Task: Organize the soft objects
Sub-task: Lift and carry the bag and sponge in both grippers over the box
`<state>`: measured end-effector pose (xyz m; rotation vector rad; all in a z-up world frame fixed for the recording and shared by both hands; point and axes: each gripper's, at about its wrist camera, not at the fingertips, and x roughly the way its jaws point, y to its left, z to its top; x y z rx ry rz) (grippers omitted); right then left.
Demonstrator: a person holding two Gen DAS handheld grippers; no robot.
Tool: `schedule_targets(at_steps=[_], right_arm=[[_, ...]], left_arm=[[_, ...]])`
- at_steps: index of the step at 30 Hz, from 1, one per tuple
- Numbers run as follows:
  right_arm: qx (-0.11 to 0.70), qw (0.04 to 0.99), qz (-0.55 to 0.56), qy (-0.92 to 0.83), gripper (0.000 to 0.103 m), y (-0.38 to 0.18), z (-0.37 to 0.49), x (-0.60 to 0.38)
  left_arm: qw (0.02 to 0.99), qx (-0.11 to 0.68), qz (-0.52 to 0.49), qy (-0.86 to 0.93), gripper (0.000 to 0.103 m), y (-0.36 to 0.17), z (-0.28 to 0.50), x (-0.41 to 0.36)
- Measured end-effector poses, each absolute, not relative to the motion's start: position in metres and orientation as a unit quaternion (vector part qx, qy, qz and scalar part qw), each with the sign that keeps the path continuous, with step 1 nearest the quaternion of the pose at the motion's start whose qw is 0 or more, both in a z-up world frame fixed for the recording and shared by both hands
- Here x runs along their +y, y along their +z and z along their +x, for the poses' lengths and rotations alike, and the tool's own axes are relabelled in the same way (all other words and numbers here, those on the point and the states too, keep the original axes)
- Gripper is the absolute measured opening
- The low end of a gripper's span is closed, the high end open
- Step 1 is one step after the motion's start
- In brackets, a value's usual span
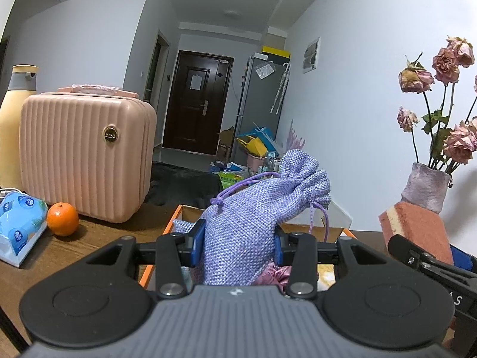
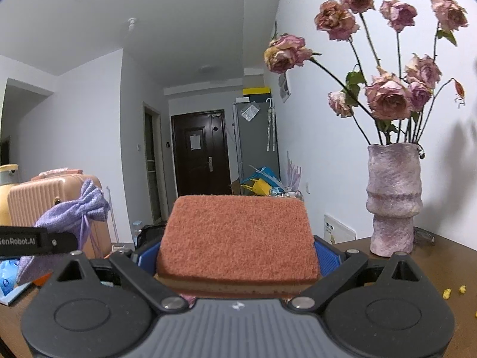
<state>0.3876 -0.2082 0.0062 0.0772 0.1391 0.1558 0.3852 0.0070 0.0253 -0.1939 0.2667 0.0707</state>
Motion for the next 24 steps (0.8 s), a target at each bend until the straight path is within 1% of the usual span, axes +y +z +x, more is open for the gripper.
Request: schedule_targets(at_steps=[15,24], right_arm=[[0.083,0.991,-0.008,0.1,0.098,0.011,0.437,-0.19],[0.131,0.986,-0.024,0.103,0.098,0.004,0.465,-0.185]], left_arm=[[0.988,0.129,-0.078,0.03,0.043,0.021,0.432,0.006],[0.988,0.144,-0.056,0.025,0.043,0.011,0.457,0.002]])
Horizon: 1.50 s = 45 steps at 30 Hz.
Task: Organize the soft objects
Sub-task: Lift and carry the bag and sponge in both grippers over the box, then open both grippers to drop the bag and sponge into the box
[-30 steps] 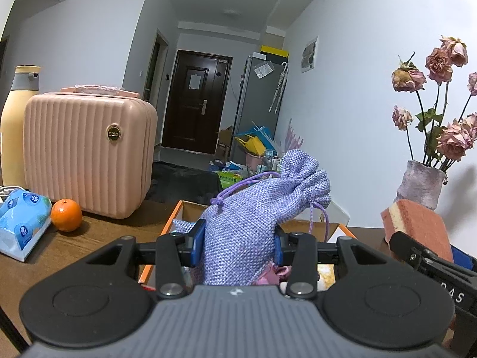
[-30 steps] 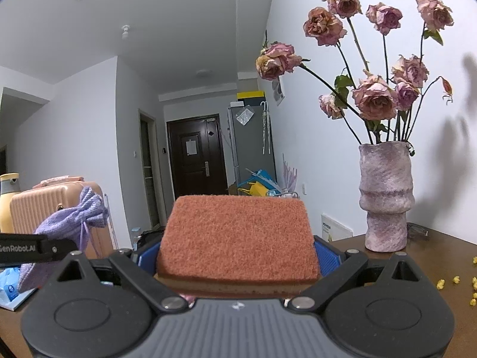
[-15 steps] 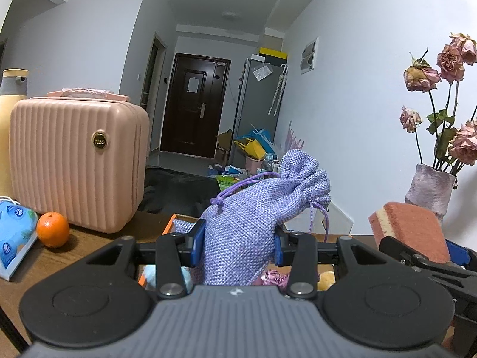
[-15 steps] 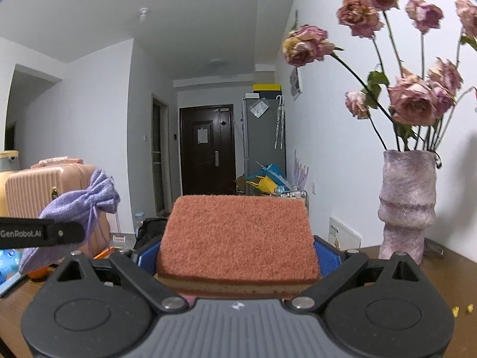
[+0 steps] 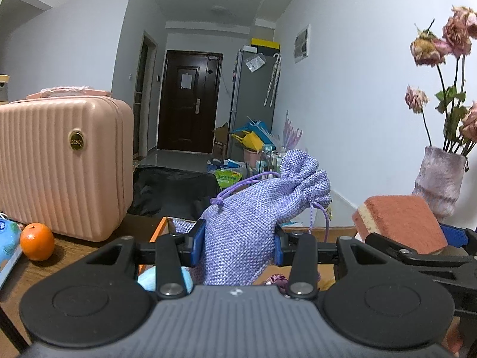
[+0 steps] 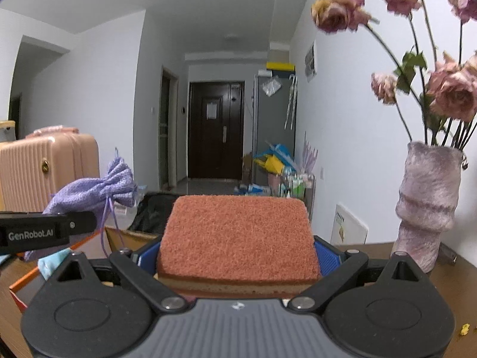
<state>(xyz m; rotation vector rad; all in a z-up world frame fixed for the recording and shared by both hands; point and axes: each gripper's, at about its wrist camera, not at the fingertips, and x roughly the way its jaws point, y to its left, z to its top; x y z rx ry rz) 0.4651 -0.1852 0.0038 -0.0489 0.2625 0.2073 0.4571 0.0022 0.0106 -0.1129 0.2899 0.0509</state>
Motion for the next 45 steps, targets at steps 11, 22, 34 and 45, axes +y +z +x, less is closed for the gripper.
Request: schedule_targets(at_steps=[11,22,34,45], right_arm=[[0.184,0.977,-0.04,0.1,0.098,-0.008,0.485,-0.18],[0.203,0.975,-0.019,0.091,0.103,-0.01,0.491,-0.188],[0.201,0.975,-0.015,0.092,0.103,-0.01,0.49,-0.191],[0.191,0.978,-0.016,0.086,0.103,-0.006,0.483,-0.191]], left_arm=[[0.986,0.16,-0.038,0.03,0.043,-0.001,0.475,0.002],[0.986,0.157,-0.029,0.04,0.053,-0.004,0.474,-0.001],[0.984,0.147,-0.037,0.096,0.103,-0.003,0.469,0.004],[0.984,0.146,-0.043,0.096,0.103,-0.001,0.468,0.004]])
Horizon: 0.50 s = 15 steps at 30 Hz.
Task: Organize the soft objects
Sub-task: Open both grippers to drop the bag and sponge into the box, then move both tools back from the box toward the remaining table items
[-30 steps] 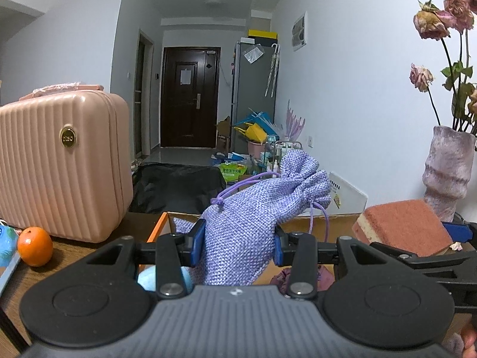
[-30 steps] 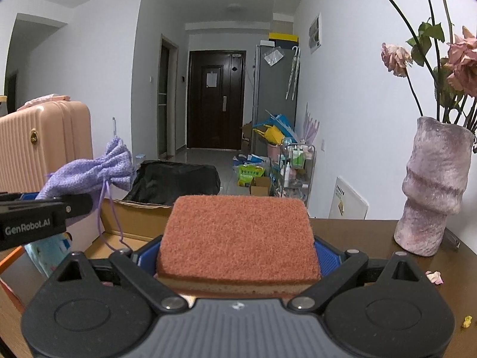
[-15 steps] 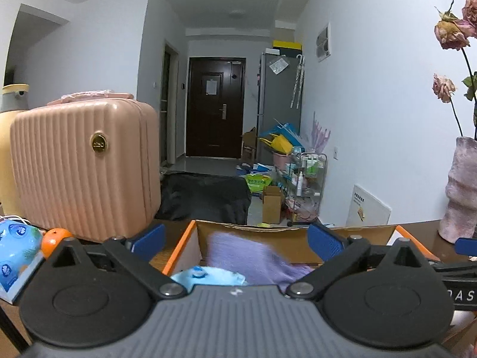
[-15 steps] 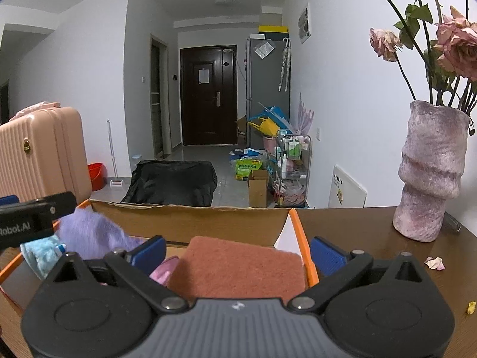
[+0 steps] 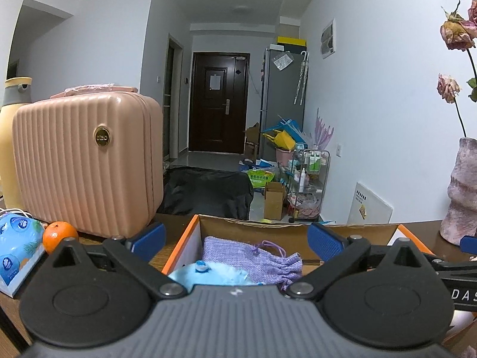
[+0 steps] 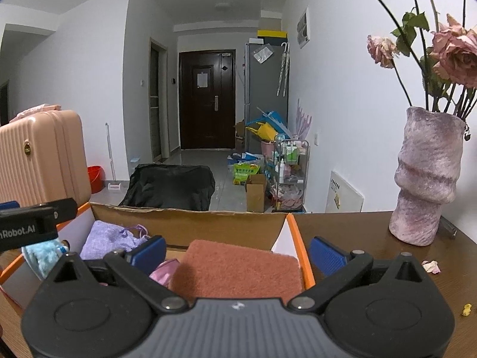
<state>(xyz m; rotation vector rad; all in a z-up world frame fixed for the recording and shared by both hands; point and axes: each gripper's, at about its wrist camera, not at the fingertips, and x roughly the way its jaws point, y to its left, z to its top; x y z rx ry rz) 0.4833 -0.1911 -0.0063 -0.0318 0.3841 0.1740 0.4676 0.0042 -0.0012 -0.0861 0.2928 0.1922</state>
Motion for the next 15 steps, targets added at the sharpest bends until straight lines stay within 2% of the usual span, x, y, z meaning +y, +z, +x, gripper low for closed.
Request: schedule_targets(at_steps=[15], right_arm=[[0.172,0.982,-0.025,0.071,0.103,-0.002,0.445,-0.2]], left_arm=[[0.985,0.139,-0.042,0.097,0.103,0.001,0.426,-0.007]])
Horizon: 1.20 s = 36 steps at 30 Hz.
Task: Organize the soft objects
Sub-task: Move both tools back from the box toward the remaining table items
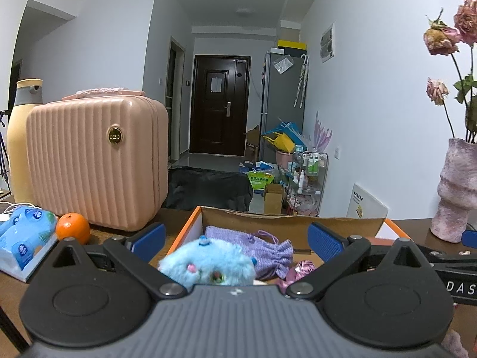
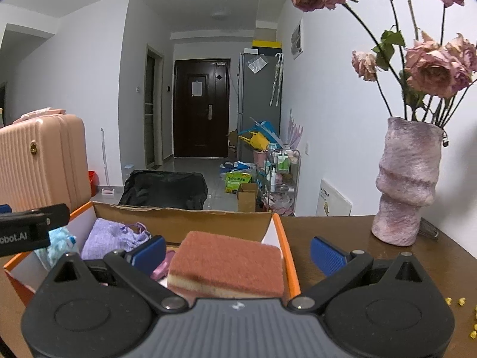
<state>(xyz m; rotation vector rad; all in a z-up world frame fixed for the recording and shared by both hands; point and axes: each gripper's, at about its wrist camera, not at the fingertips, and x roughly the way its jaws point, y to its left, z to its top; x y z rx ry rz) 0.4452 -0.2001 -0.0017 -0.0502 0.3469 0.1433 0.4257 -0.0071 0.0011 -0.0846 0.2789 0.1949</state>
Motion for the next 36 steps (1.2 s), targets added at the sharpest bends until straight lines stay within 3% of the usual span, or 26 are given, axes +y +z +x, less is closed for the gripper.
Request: schedule_targets(at_steps=[36], right_arm=[[0.16,0.984,-0.035,0.065,0.103,-0.014,0.321,-0.22]], left_arm=[[0.981,0.178,-0.034,0.071,0.103,-0.013,0.322,-0.022]])
